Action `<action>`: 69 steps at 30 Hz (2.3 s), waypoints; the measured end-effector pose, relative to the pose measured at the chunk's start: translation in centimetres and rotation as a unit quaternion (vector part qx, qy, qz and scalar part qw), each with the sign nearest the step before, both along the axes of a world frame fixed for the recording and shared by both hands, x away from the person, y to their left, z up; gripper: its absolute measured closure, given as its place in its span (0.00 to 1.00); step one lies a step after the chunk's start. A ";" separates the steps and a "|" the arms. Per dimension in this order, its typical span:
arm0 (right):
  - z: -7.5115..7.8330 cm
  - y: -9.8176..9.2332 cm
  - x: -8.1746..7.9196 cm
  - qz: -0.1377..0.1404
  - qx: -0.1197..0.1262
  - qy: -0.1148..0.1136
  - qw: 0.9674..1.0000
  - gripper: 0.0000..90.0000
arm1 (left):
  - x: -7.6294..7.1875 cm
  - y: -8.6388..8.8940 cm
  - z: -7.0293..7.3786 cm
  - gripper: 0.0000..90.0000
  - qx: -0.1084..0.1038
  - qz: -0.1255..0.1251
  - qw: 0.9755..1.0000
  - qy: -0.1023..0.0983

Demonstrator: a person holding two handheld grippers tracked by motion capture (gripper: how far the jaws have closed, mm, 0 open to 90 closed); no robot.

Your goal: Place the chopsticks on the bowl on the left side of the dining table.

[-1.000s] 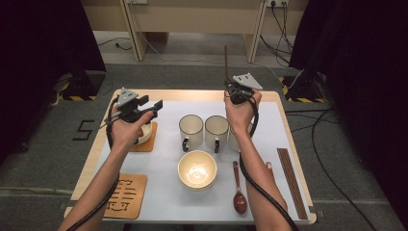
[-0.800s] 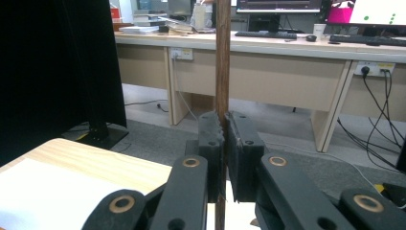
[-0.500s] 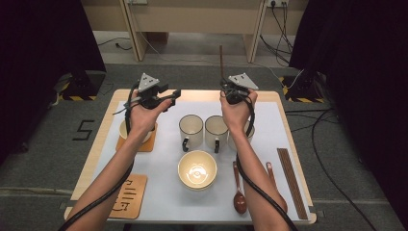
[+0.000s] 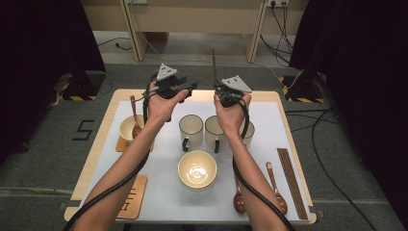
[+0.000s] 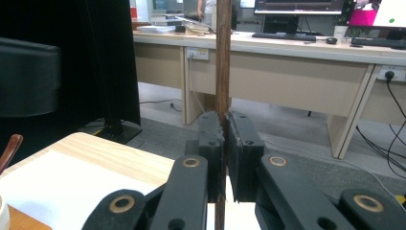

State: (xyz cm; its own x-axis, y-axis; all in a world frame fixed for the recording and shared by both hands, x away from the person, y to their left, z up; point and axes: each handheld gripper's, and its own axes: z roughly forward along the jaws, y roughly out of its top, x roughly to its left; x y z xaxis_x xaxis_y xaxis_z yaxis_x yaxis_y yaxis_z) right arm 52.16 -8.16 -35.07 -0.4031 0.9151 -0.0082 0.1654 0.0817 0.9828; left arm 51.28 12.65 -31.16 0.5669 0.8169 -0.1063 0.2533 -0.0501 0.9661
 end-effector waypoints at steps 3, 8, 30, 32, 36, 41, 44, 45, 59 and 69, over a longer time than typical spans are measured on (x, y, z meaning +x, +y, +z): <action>0.0 0.2 0.0 0.002 0.000 -0.003 1.000 0.95 | 0.5 -0.6 0.3 0.55 0.002 -0.003 1.000 -0.002; -0.2 0.3 0.0 0.003 -0.001 -0.002 1.000 0.95 | 1.1 -1.6 0.7 0.57 -0.003 -0.009 1.000 -0.004; -0.4 0.8 -0.7 0.011 -0.008 -0.008 1.000 0.95 | 3.4 -5.2 1.0 0.82 -0.026 -0.027 0.999 0.006; -0.4 0.8 -0.7 0.011 -0.010 -0.008 1.000 0.95 | 3.6 -5.2 0.9 0.87 -0.029 -0.027 0.999 0.007; -0.5 0.9 -0.7 0.012 -0.009 -0.006 1.000 0.95 | 3.5 -5.2 0.8 0.93 -0.040 -0.030 0.999 0.012; -0.2 0.7 -0.9 0.016 -0.015 -0.004 1.000 0.88 | 3.2 -4.9 1.0 0.93 -0.048 -0.029 0.998 0.005; 0.1 0.5 -1.4 0.019 -0.021 -0.002 1.000 0.83 | 2.9 -4.6 1.3 0.93 -0.050 -0.027 0.998 -0.005; 0.2 0.4 -1.5 0.020 -0.026 -0.002 0.999 0.82 | 2.9 -4.5 1.4 0.93 -0.051 -0.026 0.998 -0.006; 0.6 -2.1 -2.7 0.023 -0.020 0.026 0.999 0.74 | 1.3 -1.4 2.6 0.93 -0.045 0.002 0.999 -0.023; 0.3 -4.0 -3.3 0.011 -0.026 0.037 0.999 0.74 | 0.4 0.8 3.7 0.93 -0.035 0.020 0.998 -0.041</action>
